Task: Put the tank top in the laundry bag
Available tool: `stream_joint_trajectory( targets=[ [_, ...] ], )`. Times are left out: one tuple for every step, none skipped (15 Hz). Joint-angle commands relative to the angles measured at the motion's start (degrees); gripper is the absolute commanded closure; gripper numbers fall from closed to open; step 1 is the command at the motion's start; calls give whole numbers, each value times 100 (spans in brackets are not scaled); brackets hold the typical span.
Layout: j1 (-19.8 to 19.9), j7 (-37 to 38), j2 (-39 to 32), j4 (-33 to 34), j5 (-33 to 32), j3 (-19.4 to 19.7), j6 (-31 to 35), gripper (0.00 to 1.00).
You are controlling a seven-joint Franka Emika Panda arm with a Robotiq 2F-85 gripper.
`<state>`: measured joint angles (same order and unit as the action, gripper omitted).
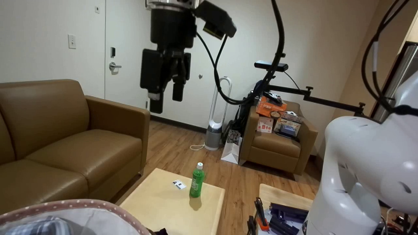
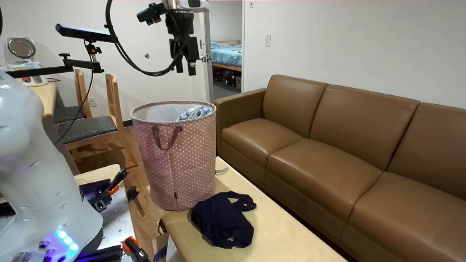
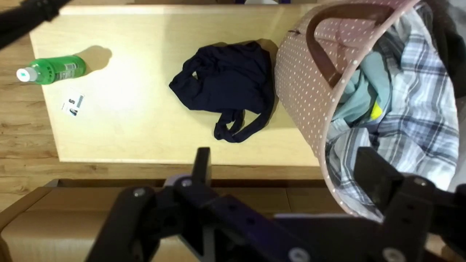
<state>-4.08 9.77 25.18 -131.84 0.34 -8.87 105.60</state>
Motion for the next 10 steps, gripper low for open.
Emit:
stream_joint_trajectory(
  targets=[
    [115, -218, -697, -162, -177, 197, 1098, 0],
    [130, -312, -957, -234, -226, 272, 1390, 0],
    [129, -440, -1226, -277, -212, 361, 1642, 0],
    [104, -733, -1533, -338, -206, 443, 1904, 0],
    [105, -906, -1851, -340, -213, 486, 2106, 0],
    [87, -1107, -2207, -329, -214, 516, 2261, 0],
    [78, -1243, -2534, -298, -189, 538, 2444, 0],
    [84, -1287, -2864, -238, -228, 541, 2611, 0],
    [79, -1388, -3168, -152, -173, 544, 2704, 0],
    [78, -1142, -2603, -403, -112, 536, 2522, 0]
  ],
)
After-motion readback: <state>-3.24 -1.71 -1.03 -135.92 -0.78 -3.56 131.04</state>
